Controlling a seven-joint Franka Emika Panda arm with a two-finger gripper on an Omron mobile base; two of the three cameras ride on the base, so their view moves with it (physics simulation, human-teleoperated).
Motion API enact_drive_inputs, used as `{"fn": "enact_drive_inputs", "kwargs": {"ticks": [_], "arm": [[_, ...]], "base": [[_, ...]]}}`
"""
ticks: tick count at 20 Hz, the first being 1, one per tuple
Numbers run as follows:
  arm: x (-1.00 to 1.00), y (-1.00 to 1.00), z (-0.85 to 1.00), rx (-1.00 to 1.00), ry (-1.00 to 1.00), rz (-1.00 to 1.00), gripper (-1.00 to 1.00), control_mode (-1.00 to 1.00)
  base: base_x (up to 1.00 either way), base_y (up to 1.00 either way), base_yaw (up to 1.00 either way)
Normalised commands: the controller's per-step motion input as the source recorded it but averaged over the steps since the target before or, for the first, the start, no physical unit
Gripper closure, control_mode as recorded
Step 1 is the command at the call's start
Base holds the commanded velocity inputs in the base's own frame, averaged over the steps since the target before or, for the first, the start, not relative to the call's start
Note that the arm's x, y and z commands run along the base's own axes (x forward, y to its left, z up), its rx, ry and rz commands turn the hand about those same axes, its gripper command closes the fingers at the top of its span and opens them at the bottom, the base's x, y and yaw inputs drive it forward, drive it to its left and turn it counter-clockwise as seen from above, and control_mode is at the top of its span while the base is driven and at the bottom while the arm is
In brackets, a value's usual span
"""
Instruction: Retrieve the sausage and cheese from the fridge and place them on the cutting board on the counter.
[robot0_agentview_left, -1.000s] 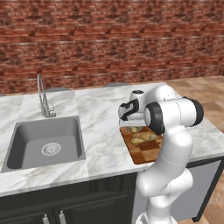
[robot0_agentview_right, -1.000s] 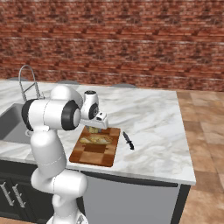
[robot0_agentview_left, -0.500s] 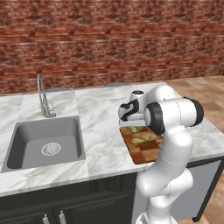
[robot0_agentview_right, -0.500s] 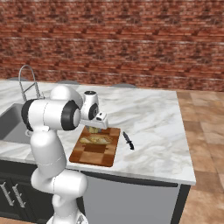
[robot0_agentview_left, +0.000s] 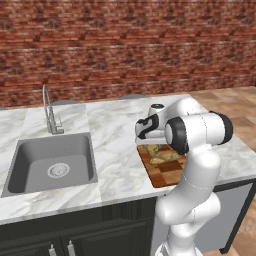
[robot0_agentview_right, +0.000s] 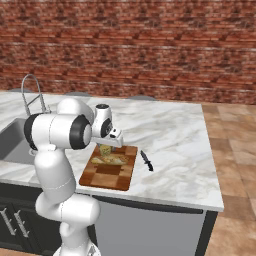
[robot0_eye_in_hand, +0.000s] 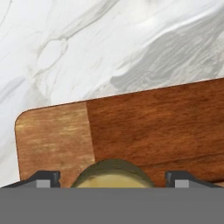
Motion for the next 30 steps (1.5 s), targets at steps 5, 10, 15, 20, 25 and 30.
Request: {"fn": "enact_drive_inputs", "kwargs": {"ticks": [5,10,15,20,25,30], "arm": [[-0.03,0.0,0.0,0.0,-0.01,0.0,-1.0,-1.0],[-0.03,0.0,0.06,0.0,-0.02,0.0,-1.0,-1.0],[-0.36,0.0,0.7,0.0,-0.12,0.0,-1.0,-1.0],[-0.92,0.0,0.65,0.0,-0.21,0.0,-1.0,-1.0],[-1.0,0.0,0.29,0.0,-0.22,0.0,-1.0,-1.0],[-1.0,0.0,0.47,0.0,-0.14,0.0,-1.0,-1.0]], "base": [[0.0,0.0,0.0],[0.0,0.0,0.0],[0.0,0.0,0.0],[0.0,0.0,0.0],[0.0,0.0,0.0],[0.0,0.0,0.0]]}}
